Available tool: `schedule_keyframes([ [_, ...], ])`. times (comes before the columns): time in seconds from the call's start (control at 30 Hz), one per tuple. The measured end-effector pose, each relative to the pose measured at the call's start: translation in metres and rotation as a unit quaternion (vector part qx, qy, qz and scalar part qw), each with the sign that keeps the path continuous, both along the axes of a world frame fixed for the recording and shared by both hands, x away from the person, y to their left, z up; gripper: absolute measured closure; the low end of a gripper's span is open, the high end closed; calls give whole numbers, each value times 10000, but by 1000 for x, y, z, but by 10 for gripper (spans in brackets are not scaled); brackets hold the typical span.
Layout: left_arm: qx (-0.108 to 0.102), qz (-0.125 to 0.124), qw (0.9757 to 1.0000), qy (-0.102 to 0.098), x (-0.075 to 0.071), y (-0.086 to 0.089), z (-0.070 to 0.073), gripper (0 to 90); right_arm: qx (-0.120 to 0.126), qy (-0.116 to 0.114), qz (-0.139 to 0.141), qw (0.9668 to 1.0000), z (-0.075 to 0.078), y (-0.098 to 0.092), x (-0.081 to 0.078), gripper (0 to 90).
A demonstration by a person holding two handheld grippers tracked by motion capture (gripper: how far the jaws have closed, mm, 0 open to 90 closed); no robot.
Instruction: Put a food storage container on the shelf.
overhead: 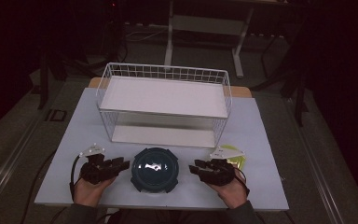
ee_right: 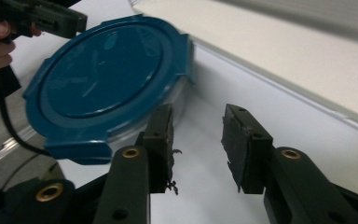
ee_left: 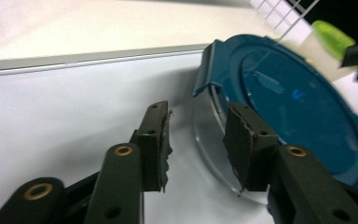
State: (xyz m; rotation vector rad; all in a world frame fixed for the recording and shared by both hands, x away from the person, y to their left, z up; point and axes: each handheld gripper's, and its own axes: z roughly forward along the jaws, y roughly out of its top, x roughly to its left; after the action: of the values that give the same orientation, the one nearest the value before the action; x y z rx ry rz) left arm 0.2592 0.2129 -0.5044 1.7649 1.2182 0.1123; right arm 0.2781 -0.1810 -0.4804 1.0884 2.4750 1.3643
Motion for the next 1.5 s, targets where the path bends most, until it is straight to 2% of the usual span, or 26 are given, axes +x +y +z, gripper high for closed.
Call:
schedule_keyframes([
  [0.2, -147, -193, 9997, 38, 2, -3, 2, 563, 49, 390, 238, 9989, -4, 18, 7, 653],
  [0.33, -222, -350, 9990, 134, 5, -7, 2, 548, 266, 690, 318, 9968, -7, 24, 13, 650],
  [0.47, -213, -470, 9982, 292, 9, -13, -1, 536, 520, 1054, 379, 9923, -11, 27, 19, 616],
  [0.53, -311, -512, 9975, 375, 10, -15, -3, 528, 597, 1239, 368, 9898, -13, 29, 21, 577],
  [0.67, -488, -510, 9961, 525, 12, -14, -5, 536, 777, 1599, 399, 9833, -18, 31, 25, 558],
  [0.9, -878, -600, 9905, 873, 16, -9, -11, 561, 887, 1958, 301, 9762, -24, 33, 29, 536],
  [0.97, -980, -622, 9886, 956, 17, -8, -13, 555, 1012, 2154, 409, 9704, -28, 34, 31, 533],
  [1.07, -1150, -695, 9856, 1031, 19, -6, -15, 596, 1078, 2229, 372, 9682, -29, 33, 32, 553],
  [1.23, -1351, -687, 9807, 1238, 21, -3, -18, 607, 1193, 2326, 289, 9648, -29, 32, 33, 580],
  [1.37, -1609, -775, 9746, 1350, 20, -1, -21, 630, 1303, 2370, 237, 9624, -29, 30, 33, 614],
  [1.5, -1486, -737, 9774, 1306, 16, -1, -16, 655, 1390, 2381, 172, 9611, -26, 30, 32, 652],
])
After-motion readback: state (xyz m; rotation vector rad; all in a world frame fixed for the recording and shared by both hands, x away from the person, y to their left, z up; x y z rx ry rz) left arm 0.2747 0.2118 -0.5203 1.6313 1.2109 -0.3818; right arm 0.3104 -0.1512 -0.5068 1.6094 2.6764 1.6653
